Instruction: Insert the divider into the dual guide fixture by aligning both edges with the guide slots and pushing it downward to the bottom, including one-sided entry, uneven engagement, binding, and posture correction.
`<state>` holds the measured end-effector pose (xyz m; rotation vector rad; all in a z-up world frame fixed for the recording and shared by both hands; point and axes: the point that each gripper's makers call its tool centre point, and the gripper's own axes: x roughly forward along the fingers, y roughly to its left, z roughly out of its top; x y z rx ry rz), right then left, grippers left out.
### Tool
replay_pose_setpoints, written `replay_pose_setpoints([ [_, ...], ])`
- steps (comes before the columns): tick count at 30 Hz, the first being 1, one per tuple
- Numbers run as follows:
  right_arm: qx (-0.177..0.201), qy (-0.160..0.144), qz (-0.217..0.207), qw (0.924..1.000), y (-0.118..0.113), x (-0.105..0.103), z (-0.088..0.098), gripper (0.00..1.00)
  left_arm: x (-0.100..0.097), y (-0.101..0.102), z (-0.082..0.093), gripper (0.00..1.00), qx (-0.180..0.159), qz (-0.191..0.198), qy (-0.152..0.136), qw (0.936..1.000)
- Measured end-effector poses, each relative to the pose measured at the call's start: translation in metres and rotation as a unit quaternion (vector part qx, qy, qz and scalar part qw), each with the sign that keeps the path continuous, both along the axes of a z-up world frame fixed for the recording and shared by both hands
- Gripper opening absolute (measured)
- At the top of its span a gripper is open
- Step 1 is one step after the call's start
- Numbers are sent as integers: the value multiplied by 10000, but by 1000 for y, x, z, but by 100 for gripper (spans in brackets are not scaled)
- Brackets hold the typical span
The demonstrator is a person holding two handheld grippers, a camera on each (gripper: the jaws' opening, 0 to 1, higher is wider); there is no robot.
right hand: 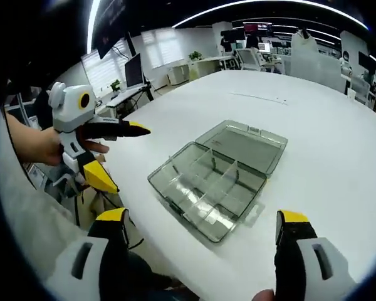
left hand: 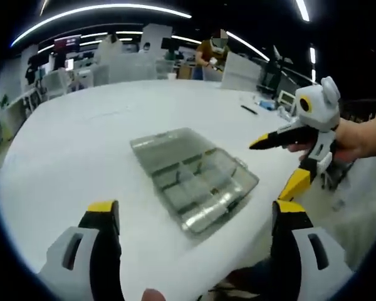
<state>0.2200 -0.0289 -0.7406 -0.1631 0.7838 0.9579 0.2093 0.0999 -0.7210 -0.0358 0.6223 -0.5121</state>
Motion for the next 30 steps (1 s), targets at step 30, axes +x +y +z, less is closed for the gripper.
replay_pose_setpoints([
  [30, 177, -48, -779, 9968, -19, -13, 11, 98, -22, 1, 9, 99, -32, 543, 50, 9985],
])
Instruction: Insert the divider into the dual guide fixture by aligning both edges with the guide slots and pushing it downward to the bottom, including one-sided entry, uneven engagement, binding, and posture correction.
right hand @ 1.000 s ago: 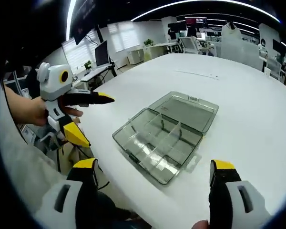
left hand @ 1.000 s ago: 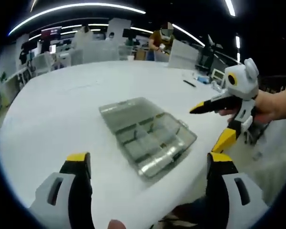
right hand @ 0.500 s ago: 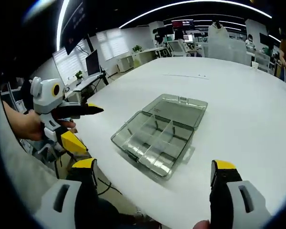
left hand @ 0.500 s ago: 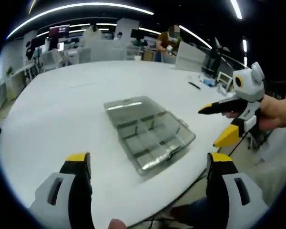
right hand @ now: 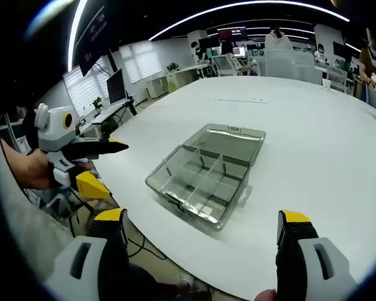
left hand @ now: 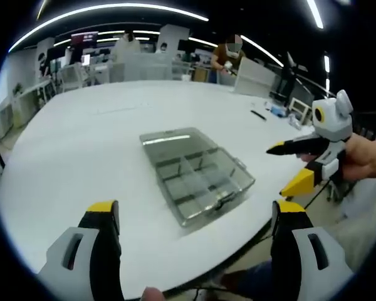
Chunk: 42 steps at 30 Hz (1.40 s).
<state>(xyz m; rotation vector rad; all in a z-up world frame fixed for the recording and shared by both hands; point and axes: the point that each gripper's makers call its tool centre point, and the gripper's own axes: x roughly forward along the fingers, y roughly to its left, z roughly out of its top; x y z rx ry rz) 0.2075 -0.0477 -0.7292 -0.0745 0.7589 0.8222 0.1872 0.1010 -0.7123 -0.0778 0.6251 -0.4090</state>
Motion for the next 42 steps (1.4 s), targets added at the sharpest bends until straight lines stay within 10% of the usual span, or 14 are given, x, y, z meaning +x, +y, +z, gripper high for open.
replay_pose_setpoints([
  [42, -6, -13, -52, 10000, 2, 6, 2, 98, 5, 4, -3, 99, -18, 173, 123, 9998],
])
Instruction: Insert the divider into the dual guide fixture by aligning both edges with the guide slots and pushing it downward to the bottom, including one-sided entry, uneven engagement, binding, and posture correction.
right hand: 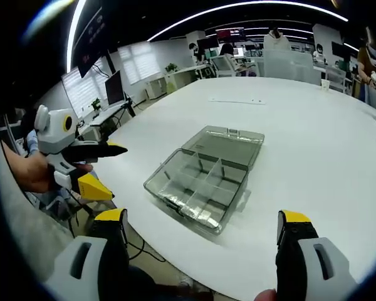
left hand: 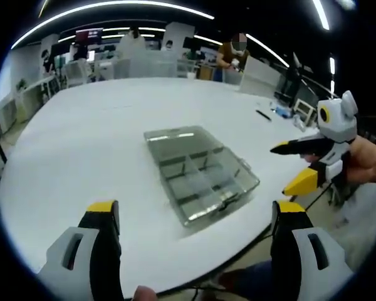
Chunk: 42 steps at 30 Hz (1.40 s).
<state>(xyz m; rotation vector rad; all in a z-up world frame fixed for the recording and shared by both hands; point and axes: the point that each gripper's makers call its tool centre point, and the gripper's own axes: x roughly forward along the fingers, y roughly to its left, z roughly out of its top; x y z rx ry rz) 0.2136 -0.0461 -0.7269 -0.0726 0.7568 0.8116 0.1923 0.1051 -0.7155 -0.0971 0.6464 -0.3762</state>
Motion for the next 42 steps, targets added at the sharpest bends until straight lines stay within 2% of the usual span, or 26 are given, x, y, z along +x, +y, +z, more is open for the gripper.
replay_pose_setpoints([
  [10, -10, -26, -14, 10000, 0, -1, 1, 98, 0, 5, 1, 99, 77, 89, -1, 9999],
  [42, -99, -14, -95, 9999, -8, -1, -2, 98, -2, -1, -4, 99, 5, 49, 132, 9999],
])
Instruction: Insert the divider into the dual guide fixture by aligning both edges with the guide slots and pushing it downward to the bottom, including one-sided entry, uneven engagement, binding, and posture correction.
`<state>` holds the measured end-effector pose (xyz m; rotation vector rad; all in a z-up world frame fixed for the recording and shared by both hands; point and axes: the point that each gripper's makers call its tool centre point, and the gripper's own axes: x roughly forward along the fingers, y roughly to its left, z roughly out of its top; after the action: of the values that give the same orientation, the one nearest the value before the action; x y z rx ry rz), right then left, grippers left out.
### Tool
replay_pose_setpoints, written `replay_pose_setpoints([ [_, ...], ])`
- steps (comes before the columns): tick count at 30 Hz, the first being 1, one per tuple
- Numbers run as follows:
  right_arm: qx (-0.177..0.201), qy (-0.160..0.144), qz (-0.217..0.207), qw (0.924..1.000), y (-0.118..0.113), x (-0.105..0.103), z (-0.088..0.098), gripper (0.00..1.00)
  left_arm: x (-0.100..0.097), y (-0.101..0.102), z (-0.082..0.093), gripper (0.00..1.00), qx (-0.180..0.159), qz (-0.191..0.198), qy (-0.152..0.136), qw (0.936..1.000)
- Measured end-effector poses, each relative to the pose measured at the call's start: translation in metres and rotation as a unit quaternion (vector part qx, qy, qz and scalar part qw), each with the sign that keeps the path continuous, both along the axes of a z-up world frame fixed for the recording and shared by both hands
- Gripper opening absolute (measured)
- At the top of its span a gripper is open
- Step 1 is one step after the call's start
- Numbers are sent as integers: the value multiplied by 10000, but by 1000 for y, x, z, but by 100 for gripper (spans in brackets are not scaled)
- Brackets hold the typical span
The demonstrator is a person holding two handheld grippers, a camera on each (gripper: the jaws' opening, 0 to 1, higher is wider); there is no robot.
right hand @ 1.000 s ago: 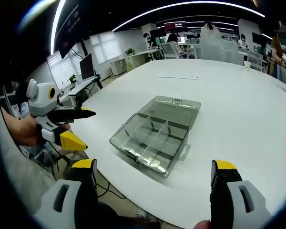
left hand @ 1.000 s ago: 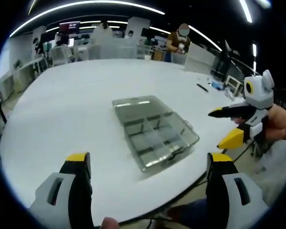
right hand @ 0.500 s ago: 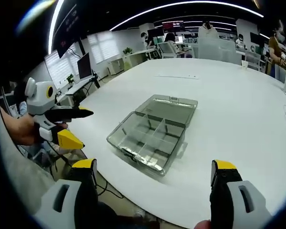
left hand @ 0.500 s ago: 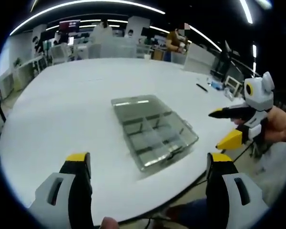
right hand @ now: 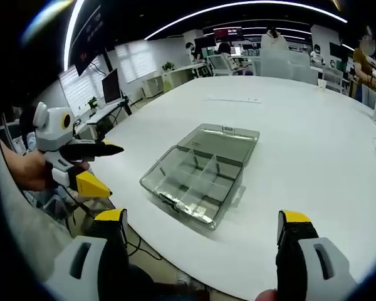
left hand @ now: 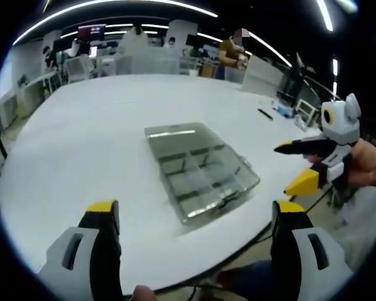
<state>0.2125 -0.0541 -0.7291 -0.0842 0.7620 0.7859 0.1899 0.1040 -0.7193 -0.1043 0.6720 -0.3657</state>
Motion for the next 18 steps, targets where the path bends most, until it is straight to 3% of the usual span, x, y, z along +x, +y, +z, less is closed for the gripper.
replay_pose_setpoints([
  [18, 24, 7, 56, 10000, 0, 9, 2, 98, 6, 1, -3, 99, 5, 36, 33, 10000],
])
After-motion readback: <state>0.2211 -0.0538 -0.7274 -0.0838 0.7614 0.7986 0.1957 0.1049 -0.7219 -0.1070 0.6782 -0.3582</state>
